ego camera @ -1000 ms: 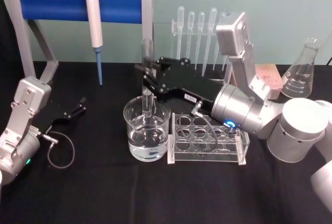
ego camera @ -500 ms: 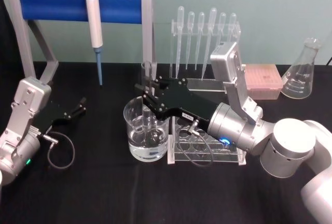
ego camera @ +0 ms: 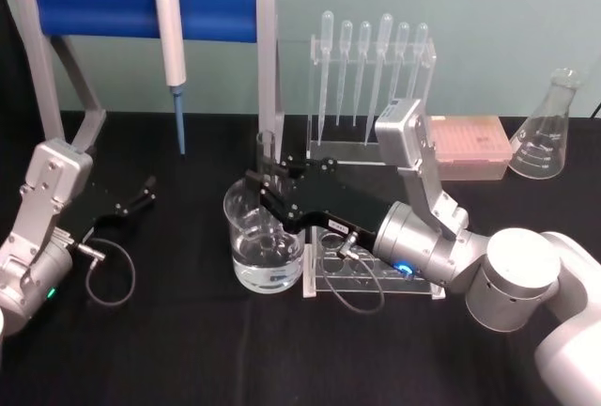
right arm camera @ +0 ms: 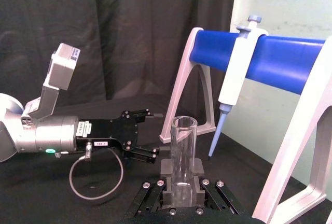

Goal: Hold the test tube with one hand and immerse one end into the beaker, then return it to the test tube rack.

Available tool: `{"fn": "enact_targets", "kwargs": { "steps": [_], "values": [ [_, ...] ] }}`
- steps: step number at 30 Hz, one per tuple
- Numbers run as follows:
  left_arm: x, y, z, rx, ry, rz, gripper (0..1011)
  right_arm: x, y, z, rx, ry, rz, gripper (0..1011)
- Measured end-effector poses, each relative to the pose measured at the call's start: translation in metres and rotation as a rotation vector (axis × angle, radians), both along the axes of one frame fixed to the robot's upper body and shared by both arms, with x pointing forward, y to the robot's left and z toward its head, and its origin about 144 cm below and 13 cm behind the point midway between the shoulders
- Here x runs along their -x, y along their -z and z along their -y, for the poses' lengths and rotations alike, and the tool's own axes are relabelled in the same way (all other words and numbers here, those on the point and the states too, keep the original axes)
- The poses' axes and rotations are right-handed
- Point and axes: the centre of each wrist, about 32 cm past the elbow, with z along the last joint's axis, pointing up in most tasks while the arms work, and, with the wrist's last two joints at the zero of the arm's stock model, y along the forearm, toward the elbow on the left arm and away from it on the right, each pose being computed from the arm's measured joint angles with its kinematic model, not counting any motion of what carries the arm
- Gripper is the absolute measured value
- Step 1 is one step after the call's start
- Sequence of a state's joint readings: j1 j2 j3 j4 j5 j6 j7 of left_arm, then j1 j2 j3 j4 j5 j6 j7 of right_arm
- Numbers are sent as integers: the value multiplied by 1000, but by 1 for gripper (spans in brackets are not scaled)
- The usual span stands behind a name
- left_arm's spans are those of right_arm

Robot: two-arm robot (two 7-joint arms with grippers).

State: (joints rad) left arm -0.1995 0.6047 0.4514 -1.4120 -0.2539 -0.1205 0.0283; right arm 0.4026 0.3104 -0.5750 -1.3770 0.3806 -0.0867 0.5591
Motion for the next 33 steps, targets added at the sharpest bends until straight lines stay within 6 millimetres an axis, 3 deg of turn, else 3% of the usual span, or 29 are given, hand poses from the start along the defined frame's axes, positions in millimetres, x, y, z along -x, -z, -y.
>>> {"fn": "enact_targets", "kwargs": {
  "steps": [33],
  "values": [
    [0, 0, 0, 0, 0, 0, 1000, -1, 5, -1, 10, 9, -11, 227]
  ]
}}
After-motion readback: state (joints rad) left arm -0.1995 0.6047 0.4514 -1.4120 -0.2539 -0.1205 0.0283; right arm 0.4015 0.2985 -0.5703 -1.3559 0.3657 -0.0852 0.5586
